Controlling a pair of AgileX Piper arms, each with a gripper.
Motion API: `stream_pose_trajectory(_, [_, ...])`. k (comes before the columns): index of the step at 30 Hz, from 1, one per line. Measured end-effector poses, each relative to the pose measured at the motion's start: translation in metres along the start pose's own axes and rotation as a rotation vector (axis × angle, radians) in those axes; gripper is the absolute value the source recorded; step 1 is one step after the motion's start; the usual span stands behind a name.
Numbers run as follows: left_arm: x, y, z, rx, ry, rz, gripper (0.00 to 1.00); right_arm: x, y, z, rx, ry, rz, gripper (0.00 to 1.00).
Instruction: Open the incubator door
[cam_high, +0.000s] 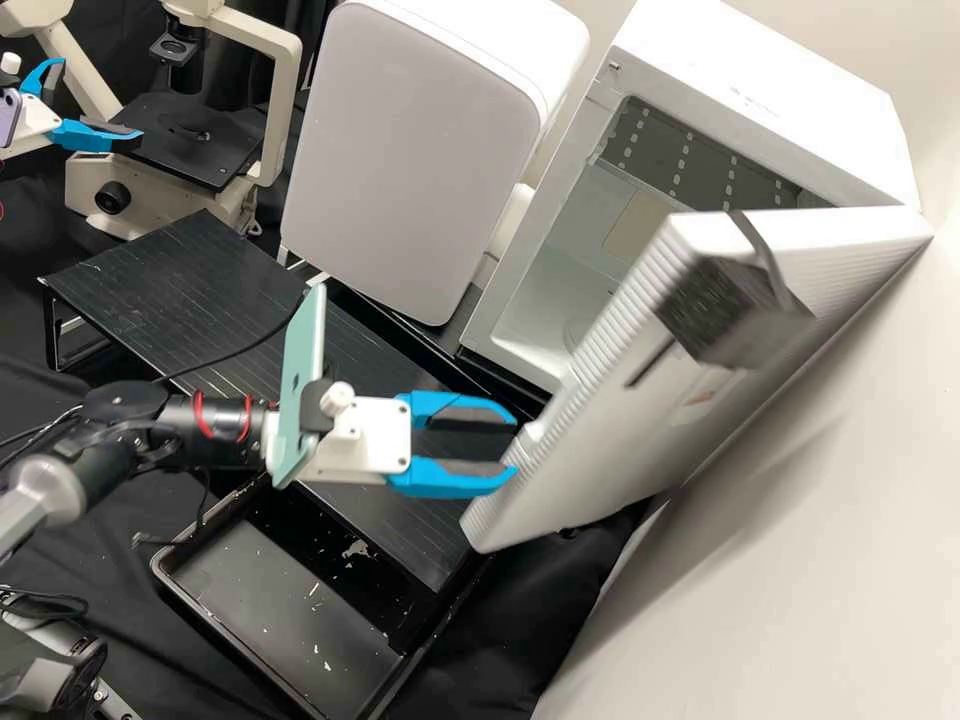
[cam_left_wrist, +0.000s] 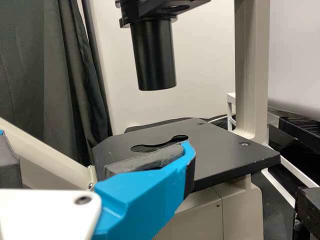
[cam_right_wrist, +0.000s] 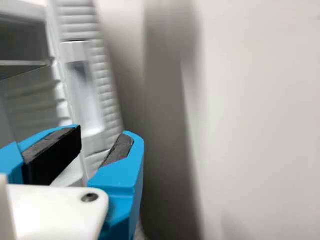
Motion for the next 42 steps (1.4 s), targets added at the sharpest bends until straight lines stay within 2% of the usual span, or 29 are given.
stream_pose_trajectory(5, [0.000,0.000,0.000,0.000,0.000,0.000,1.00,-0.004,0.003,0.005,0.005,0.005,-0.007,0.00])
stream_pose_trajectory(6, [0.000,0.000,0.000,0.000,0.000,0.000,1.00,-0.005,0.002,0.005,0.003,0.009,-0.011,1.00])
stream_pose_trajectory(9, [0.000,0.000,0.000,0.000,0.000,0.000,1.00,-0.008,-0.002,0.003,0.004,0.049,-0.036,1.00])
stream_pose_trajectory(15, [0.000,0.000,0.000,0.000,0.000,0.000,1.00,-0.017,-0.011,-0.010,0.006,0.180,-0.085,1.00])
stream_pose_trajectory(18, [0.000,0.000,0.000,0.000,0.000,0.000,1.00,-0.021,-0.018,-0.017,-0.016,0.240,-0.114,1.00])
stream_pose_trajectory(20, [0.000,0.000,0.000,0.000,0.000,0.000,1.00,-0.021,-0.024,-0.019,-0.037,0.263,-0.124,1.00])
stream_pose_trajectory(22, [0.000,0.000,0.000,0.000,0.000,0.000,1.00,-0.021,-0.032,-0.021,-0.043,0.275,-0.136,1.00])
stream_pose_trajectory(24, [0.000,0.000,0.000,0.000,0.000,0.000,1.00,-0.019,-0.041,-0.024,-0.050,0.284,-0.145,1.00])
stream_pose_trajectory(28, [0.000,0.000,0.000,0.000,0.000,0.000,1.00,-0.012,-0.066,-0.030,-0.105,0.307,-0.164,1.00])
stream_pose_trajectory(30, [0.000,0.000,0.000,0.000,0.000,0.000,1.00,-0.008,-0.074,-0.032,-0.121,0.319,-0.164,1.00])
stream_pose_trajectory(33, [0.000,0.000,0.000,0.000,0.000,0.000,1.00,-0.001,-0.083,-0.031,-0.131,0.301,-0.160,1.00])
stream_pose_trajectory(38, [0.000,0.000,0.000,0.000,0.000,0.000,1.00,0.013,-0.095,-0.026,-0.182,0.257,-0.140,1.00])
stream_pose_trajectory(42, [0.000,0.000,0.000,0.000,0.000,0.000,1.00,0.022,-0.101,-0.022,-0.207,0.231,-0.125,1.00])
